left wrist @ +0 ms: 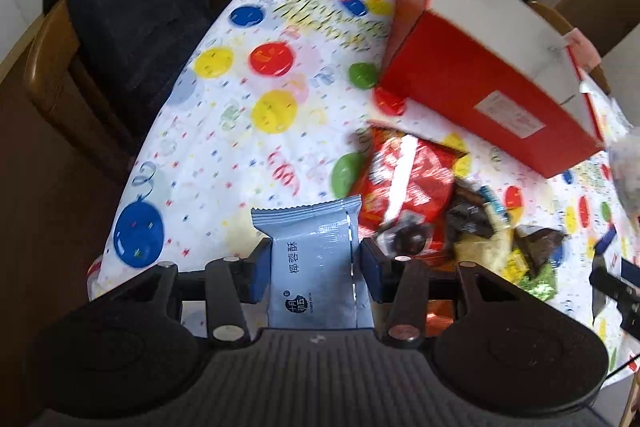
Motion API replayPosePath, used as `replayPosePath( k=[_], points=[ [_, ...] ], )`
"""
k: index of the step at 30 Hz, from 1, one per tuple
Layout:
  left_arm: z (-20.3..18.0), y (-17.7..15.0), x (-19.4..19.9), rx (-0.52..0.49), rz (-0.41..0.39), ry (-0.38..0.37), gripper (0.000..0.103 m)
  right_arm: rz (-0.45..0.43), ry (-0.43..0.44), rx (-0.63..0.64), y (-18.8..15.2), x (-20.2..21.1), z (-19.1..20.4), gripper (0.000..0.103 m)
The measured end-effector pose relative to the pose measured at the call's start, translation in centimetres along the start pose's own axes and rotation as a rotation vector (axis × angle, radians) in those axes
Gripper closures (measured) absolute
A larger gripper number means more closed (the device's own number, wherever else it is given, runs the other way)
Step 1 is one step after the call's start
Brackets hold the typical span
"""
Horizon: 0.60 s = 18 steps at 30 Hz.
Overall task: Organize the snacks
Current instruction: 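Carry both packets over the red box and lower them inside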
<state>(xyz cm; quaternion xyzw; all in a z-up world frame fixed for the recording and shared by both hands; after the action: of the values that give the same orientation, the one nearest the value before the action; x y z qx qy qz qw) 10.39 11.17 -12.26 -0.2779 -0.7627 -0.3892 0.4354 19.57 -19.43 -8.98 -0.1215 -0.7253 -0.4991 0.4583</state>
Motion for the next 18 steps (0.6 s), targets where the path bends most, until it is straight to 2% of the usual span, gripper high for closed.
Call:
replayPosePath(
  k=[7,12,18],
  points=[
    [-4.1,3.1,2.4,-0.106,-0.063,-0.063,0.057,-0.099,0.005,-0.053,4.3,2.3,-0.9,0.054],
    [-7.1,6.0,3.1,-0.164,-0.101,-0.091,0.057,-0.138,0.0,-0.071,7.5,2.2,-1.8,0.054],
    [-10.7,9.9,2.8,-0.226,-0.139,-0.074,0.057,-0.161,-0.015,-0.064,10.8,0.6,-2.4,0.054]
  ],
)
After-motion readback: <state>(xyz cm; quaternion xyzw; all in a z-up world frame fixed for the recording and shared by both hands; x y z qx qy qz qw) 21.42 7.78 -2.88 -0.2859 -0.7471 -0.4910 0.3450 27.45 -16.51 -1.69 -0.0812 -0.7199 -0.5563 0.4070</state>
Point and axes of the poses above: each gripper's, at about its wrist camera, not at the fingertips, and x roughly against the way its jaws point, z to its left, y to its top, the point moved 2 cm from there along -x, roughly the way its jaws point, and after that the axes turned 5 degrees about -y, right-handed, at the moved point
